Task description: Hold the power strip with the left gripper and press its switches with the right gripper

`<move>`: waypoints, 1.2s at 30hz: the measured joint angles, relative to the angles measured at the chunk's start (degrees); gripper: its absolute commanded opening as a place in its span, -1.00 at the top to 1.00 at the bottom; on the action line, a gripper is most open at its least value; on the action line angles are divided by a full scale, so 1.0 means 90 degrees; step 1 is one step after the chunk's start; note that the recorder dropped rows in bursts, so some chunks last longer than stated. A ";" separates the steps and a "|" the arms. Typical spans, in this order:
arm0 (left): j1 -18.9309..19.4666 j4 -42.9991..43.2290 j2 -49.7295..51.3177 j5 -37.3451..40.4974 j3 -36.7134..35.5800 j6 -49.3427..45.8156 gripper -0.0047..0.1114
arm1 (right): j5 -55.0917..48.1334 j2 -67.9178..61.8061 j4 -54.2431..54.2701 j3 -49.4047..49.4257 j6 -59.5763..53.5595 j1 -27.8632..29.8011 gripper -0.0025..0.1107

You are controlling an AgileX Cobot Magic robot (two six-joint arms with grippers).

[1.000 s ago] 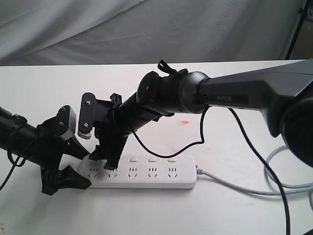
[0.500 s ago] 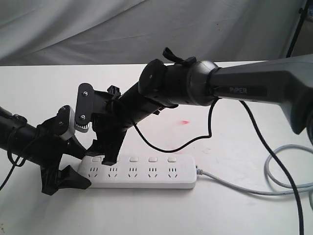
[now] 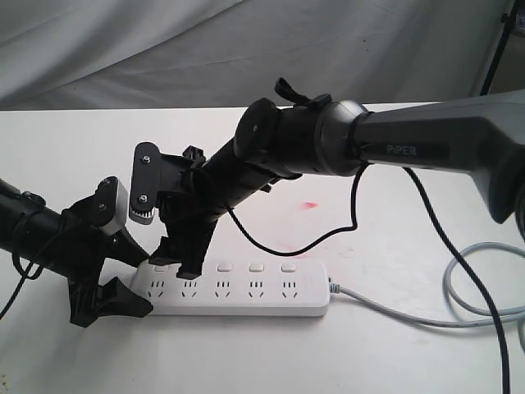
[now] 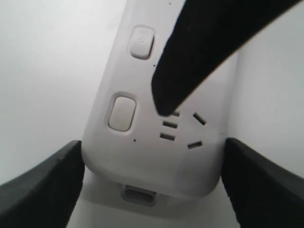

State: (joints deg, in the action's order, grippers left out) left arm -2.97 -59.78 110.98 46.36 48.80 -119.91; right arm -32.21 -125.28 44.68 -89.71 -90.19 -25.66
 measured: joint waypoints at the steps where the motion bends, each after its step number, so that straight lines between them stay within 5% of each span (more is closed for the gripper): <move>1: 0.0000 0.0000 0.0000 0.0000 0.0000 0.0000 0.43 | 0.0000 0.0000 -0.0046 0.0000 0.0034 0.0000 -0.32; 14: 0.0000 0.0000 0.0000 0.0000 0.0000 0.0000 0.43 | -0.0003 0.0047 -0.1009 0.0000 0.0894 0.0043 -0.32; 36: 0.0000 0.0000 0.0000 0.0000 0.0000 0.0000 0.43 | -0.0098 -0.0082 -0.0983 0.0061 0.1019 0.0255 -0.32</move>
State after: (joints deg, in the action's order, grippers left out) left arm -2.97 -59.78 110.98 46.36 48.80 -119.91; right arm -33.09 -126.01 35.83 -89.16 -81.02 -23.36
